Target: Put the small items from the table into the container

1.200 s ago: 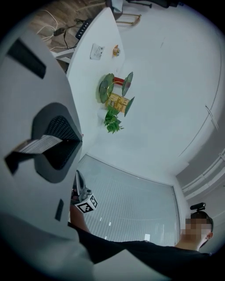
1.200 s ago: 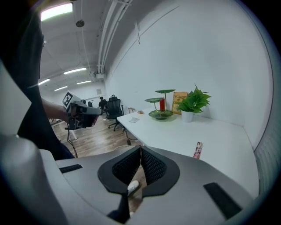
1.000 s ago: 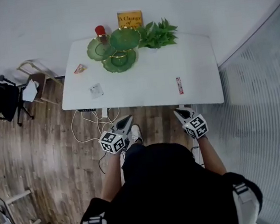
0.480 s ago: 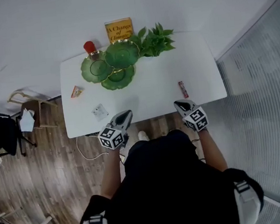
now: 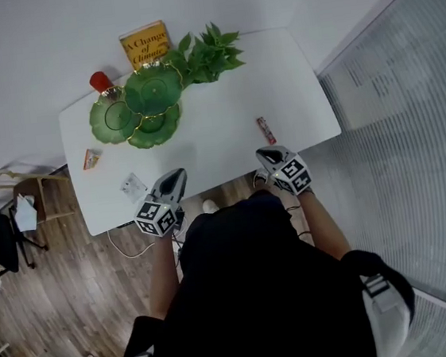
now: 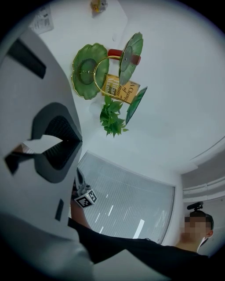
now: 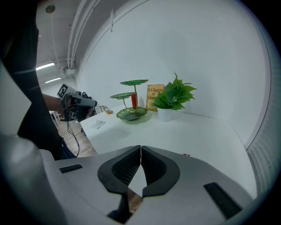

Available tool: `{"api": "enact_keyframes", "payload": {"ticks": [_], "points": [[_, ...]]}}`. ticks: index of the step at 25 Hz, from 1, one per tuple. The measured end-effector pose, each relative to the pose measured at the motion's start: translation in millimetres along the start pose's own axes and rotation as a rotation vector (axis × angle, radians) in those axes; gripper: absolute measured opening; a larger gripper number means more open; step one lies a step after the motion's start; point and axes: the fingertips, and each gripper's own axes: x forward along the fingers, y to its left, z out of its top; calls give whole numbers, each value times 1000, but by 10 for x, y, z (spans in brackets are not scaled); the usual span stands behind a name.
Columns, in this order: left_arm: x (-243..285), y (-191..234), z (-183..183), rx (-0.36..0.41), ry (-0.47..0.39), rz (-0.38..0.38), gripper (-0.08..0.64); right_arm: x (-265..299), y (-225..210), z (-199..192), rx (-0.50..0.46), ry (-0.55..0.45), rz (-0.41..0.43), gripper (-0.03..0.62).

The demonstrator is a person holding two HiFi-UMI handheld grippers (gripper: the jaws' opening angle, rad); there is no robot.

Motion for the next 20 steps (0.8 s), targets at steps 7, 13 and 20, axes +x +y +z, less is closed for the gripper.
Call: {"api": "enact_keyframes", "payload": {"ticks": [7, 13, 20], "points": [[206, -77, -49, -20, 19, 7, 2, 66, -237, -172, 21, 18, 9, 23], [334, -123, -55, -21, 43, -6, 2, 170, -543, -496, 79, 104, -44, 25], [415, -137, -135, -20, 84, -12, 2, 352, -1073, -782, 130, 216, -163, 38]]}}
